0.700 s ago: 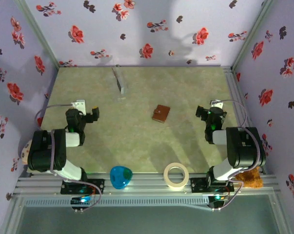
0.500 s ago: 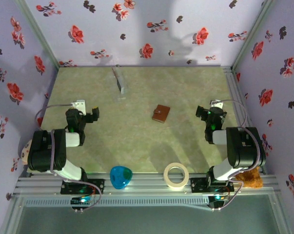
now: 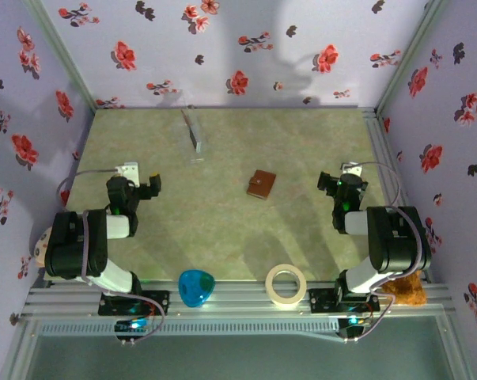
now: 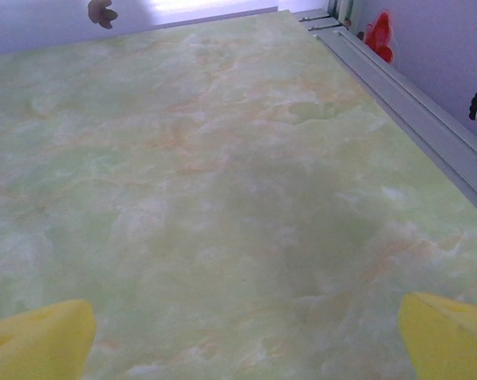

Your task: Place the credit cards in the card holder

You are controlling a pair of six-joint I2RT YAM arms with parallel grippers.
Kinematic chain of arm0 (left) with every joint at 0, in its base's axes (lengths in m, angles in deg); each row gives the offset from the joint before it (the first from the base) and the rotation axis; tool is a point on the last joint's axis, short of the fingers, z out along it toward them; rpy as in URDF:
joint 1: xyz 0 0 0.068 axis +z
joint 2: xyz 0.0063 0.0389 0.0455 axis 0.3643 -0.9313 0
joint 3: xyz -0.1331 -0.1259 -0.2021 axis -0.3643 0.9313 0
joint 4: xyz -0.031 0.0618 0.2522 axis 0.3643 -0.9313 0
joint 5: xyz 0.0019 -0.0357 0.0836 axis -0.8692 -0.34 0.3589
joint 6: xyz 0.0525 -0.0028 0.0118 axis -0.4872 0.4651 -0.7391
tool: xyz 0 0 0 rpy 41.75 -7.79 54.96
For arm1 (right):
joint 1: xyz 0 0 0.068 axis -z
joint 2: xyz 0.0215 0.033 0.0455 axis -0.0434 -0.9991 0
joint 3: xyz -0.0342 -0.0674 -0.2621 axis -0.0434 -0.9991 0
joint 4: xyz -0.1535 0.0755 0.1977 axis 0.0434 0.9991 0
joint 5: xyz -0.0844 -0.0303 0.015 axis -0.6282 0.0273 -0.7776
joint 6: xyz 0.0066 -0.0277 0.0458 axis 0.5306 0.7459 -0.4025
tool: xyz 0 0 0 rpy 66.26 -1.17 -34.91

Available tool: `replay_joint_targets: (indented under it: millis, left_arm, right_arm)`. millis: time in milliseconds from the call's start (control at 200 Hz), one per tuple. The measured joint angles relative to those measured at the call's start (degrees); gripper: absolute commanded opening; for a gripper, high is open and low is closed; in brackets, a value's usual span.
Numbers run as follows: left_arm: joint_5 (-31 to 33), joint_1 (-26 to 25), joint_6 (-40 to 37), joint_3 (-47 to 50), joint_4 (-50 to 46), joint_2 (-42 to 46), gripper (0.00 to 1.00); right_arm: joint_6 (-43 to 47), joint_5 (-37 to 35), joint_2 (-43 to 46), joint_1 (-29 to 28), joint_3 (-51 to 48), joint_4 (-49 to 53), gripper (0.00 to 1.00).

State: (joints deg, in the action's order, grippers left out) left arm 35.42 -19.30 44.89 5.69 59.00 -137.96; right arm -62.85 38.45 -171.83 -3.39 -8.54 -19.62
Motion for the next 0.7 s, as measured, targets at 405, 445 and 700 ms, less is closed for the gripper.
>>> replay_joint_targets:
  millis: [405,445,700]
  left_arm:
    - [0.0,0.0,0.0,0.3,0.0,0.4,1.0]
    - [0.0,0.0,0.0,0.9,0.0,1.5,1.0]
    - [-0.4,0.0,4.6,-0.7,-17.3,21.3,1.0]
  right_arm:
    - [0.0,-0.1,4.0,-0.2,0.7,6.3,0.99]
    - [-0.5,-0.5,6.8,-0.6,1.8,10.6,0.99]
    - [-10.6,3.9,20.2,-3.2,12.8,27.6,0.96]
